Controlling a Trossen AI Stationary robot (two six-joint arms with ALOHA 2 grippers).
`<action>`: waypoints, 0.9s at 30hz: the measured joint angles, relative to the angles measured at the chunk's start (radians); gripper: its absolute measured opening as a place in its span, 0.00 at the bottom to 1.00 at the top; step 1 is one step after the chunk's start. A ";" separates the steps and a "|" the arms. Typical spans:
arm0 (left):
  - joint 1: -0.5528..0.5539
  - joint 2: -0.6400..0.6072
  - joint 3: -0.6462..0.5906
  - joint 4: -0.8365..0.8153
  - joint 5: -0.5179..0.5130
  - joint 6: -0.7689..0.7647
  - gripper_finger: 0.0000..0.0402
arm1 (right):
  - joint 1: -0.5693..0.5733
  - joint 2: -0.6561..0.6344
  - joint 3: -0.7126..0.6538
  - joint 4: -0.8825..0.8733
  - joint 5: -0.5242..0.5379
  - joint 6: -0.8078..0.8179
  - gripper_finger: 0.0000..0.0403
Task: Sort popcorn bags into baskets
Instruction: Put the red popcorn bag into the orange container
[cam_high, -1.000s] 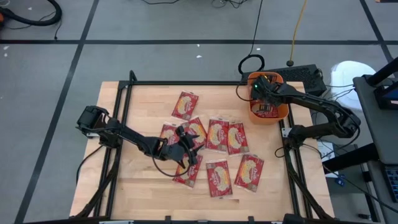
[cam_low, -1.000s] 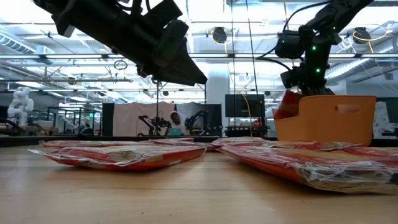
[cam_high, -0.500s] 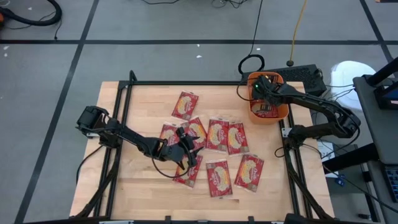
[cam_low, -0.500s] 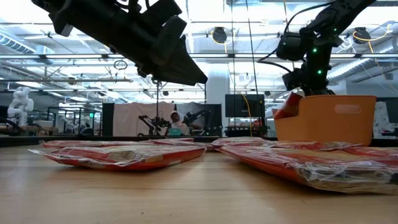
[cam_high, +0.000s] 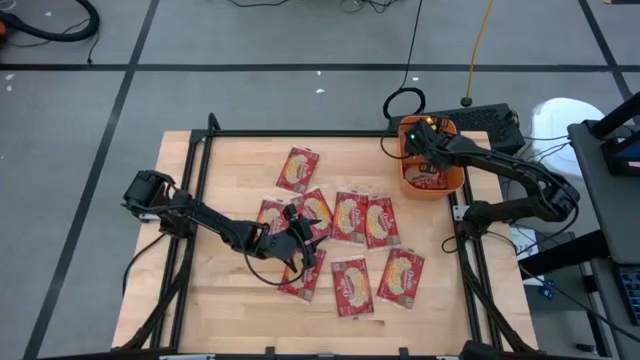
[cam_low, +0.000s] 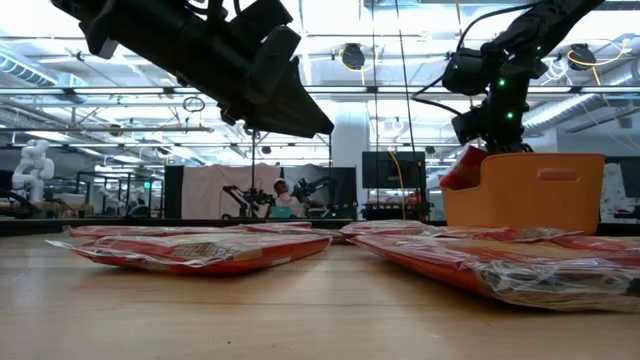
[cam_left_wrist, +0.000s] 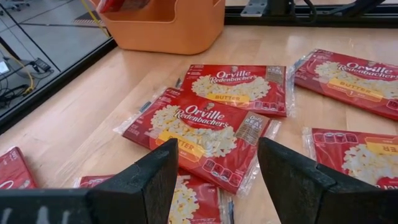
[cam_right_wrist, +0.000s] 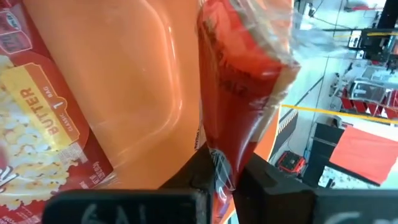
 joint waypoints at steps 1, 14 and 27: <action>0.000 0.000 0.000 0.000 0.000 0.000 0.56 | 0.000 0.002 0.000 -0.003 0.009 0.006 0.07; -0.013 0.000 0.000 0.000 0.026 -0.007 0.56 | 0.003 0.043 0.000 -0.032 0.011 0.040 0.06; -0.013 0.000 0.000 0.000 0.026 -0.006 0.56 | 0.003 0.064 0.000 -0.036 -0.122 0.077 0.16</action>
